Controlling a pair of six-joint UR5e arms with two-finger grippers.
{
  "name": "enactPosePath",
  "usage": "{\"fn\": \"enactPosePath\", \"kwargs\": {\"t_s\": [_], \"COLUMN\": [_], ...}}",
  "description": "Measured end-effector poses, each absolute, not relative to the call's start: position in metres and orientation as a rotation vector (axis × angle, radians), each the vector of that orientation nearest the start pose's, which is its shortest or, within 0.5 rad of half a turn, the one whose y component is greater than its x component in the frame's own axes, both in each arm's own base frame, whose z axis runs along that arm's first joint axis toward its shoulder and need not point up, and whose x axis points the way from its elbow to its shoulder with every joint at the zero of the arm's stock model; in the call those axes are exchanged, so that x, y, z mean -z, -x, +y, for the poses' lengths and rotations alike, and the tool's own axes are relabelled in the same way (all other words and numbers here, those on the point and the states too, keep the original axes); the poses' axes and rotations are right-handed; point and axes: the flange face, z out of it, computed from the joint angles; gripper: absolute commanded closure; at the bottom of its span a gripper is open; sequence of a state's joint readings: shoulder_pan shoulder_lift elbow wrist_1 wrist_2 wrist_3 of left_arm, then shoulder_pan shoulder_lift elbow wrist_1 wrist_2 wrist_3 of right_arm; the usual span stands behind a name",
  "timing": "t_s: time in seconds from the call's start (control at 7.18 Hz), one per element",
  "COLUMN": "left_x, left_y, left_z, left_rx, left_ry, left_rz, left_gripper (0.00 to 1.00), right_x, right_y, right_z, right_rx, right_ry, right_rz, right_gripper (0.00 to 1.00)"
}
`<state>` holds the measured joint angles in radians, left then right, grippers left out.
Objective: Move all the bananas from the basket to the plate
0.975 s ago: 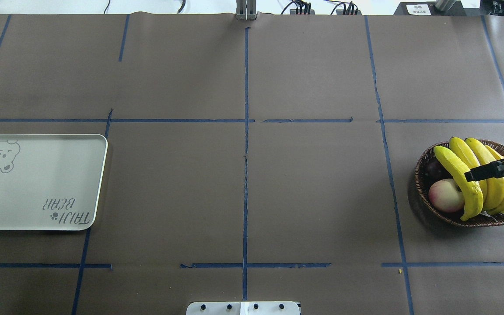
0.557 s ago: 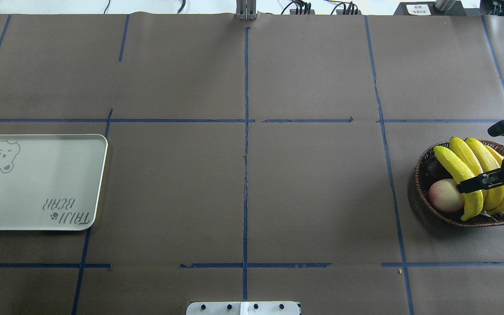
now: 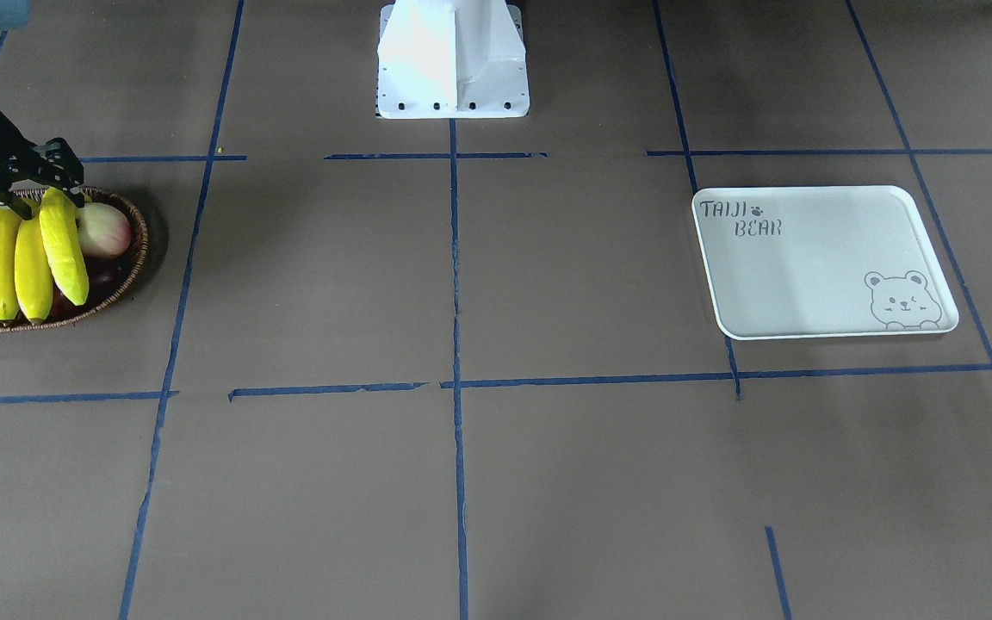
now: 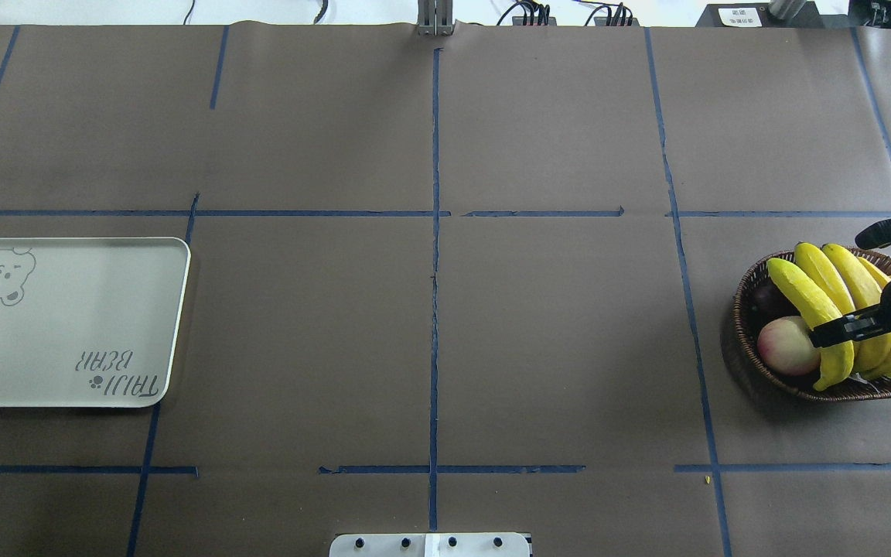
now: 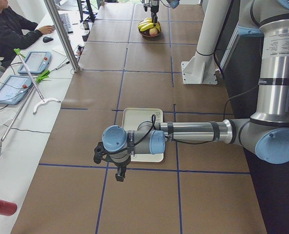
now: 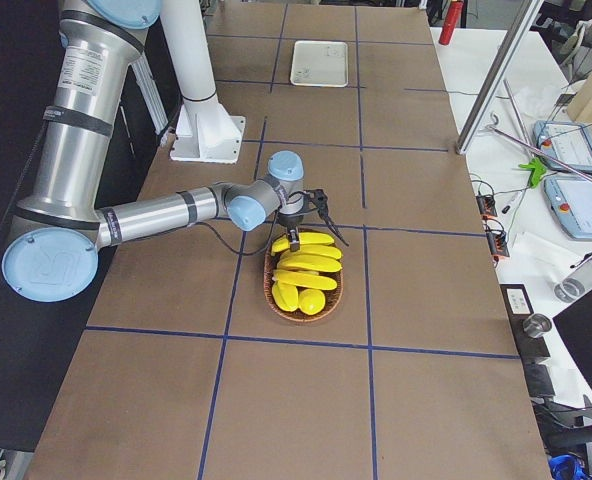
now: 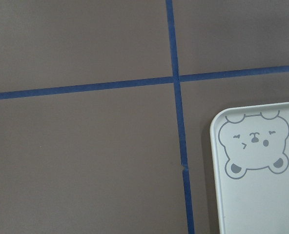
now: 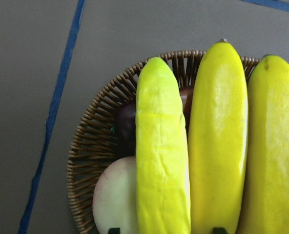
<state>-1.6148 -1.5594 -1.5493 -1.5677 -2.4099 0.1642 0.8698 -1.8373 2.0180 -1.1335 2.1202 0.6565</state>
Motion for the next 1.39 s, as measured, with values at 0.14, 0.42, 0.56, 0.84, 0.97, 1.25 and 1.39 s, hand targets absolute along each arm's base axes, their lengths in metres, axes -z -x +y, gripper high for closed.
{"fn": "enactPosePath", "kwargs": {"t_s": [0.14, 0.42, 0.56, 0.84, 0.97, 1.25, 1.39], "left_x": [-0.67, -0.67, -0.67, -0.667, -0.664, -0.641, -0.622], "left_y": [0.08, 0.08, 0.08, 0.08, 0.08, 0.077, 0.059], "left_z": [-0.482, -0.484, -0.484, -0.485, -0.486, -0.498, -0.512], "left_rx": [-0.098, -0.099, -0.099, -0.099, -0.1, -0.071, -0.038], "left_ry": [-0.054, -0.054, -0.055, -0.059, -0.063, -0.094, -0.117], "left_rz": [0.838, 0.838, 0.838, 0.838, 0.837, 0.835, 0.837], "left_gripper": [0.0, 0.0, 0.0, 0.0, 0.0, 0.01, 0.01], "right_x": [-0.513, -0.51, -0.507, -0.488, -0.469, -0.429, -0.41], "right_y": [0.199, 0.197, 0.194, 0.177, 0.159, 0.145, 0.157], "right_z": [-0.362, -0.361, -0.36, -0.357, -0.359, -0.376, -0.393], "right_rx": [0.212, 0.212, 0.212, 0.199, 0.181, 0.165, 0.138], "right_ry": [-0.135, -0.139, -0.143, -0.164, -0.173, -0.194, -0.191], "right_rz": [-0.793, -0.801, -0.805, -0.842, -0.897, -1.017, -1.057], "right_gripper": [0.82, 0.91, 0.97, 1.0, 1.0, 1.0, 0.99]}}
